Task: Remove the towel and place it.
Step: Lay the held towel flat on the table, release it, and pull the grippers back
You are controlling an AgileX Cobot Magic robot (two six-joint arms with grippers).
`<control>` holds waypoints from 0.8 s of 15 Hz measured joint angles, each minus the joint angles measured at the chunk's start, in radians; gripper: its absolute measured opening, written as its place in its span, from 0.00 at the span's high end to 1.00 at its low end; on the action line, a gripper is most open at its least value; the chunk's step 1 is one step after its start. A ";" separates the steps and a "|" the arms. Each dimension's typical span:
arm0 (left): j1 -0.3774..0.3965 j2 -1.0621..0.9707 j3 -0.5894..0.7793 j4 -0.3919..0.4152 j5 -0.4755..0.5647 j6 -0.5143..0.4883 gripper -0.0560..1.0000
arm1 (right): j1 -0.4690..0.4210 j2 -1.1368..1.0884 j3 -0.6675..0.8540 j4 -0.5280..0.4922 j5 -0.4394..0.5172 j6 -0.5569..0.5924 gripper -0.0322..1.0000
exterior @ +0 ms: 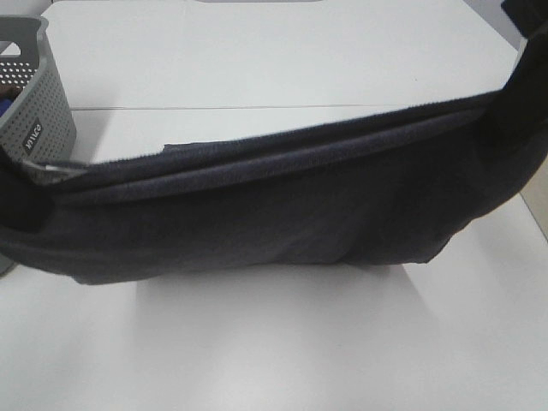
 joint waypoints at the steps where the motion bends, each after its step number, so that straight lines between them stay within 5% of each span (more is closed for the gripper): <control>1: 0.000 0.000 0.041 -0.013 -0.001 0.002 0.95 | 0.000 -0.009 0.041 0.014 -0.002 0.000 0.96; 12: 0.007 -0.009 0.450 -0.206 0.000 0.065 0.95 | -0.002 -0.033 0.458 0.161 -0.004 0.001 0.96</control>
